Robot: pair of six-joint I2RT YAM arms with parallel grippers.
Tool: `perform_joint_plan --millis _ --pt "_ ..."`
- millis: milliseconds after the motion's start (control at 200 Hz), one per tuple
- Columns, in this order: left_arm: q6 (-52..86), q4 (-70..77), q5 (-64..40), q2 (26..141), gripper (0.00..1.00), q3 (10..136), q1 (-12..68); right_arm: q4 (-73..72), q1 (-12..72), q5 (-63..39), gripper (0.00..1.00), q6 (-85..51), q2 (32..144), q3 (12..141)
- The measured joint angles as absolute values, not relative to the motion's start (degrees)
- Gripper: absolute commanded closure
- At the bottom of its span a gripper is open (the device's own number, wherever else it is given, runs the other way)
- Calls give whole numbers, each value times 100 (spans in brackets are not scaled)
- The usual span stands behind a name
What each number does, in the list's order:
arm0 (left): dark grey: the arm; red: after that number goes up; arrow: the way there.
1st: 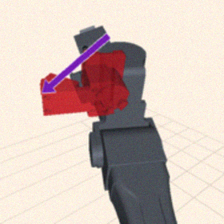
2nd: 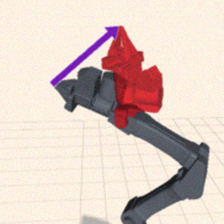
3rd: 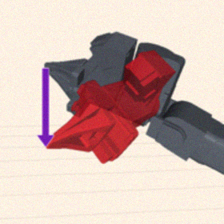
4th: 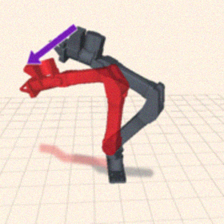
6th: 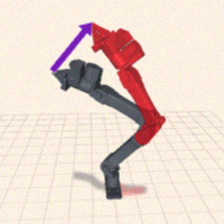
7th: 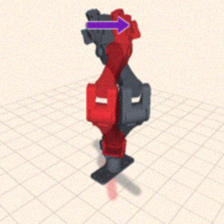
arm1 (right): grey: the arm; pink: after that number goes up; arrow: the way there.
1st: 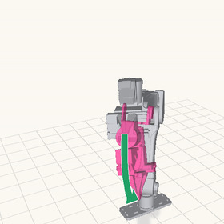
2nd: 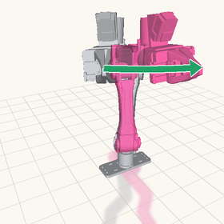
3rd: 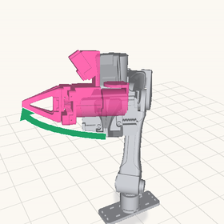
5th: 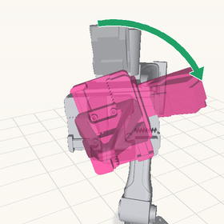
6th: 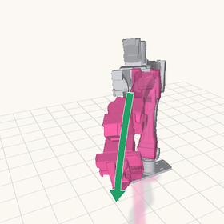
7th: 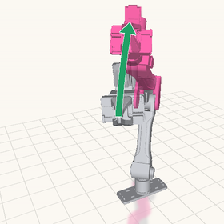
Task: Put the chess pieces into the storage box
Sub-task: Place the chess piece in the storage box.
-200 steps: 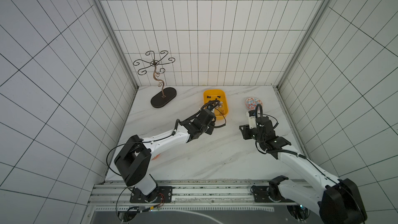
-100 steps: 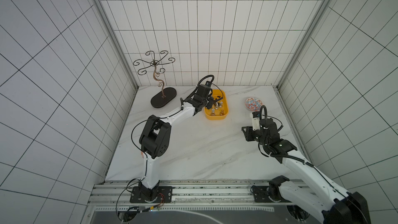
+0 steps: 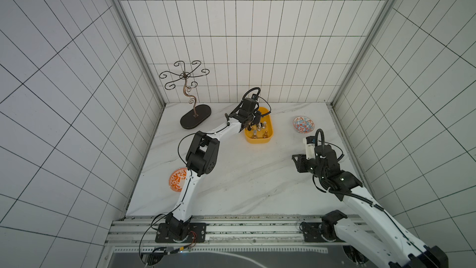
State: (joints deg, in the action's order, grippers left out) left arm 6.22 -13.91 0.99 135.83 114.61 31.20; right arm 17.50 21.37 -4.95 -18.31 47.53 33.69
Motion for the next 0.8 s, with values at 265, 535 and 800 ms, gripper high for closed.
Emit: perform_joint_plan --millis 265,535,800 --pt "755 -1302 73 14079 75 11869 2963 1953 2137 -495 68 -1848 4744 3371" --pt "882 -1035 -54 14099 69 11926 2886 2110 2137 -460 68 -1855 4554 3371" --pt "919 -888 -150 14099 63 11998 2888 2250 2137 -438 68 -1865 4438 3371"
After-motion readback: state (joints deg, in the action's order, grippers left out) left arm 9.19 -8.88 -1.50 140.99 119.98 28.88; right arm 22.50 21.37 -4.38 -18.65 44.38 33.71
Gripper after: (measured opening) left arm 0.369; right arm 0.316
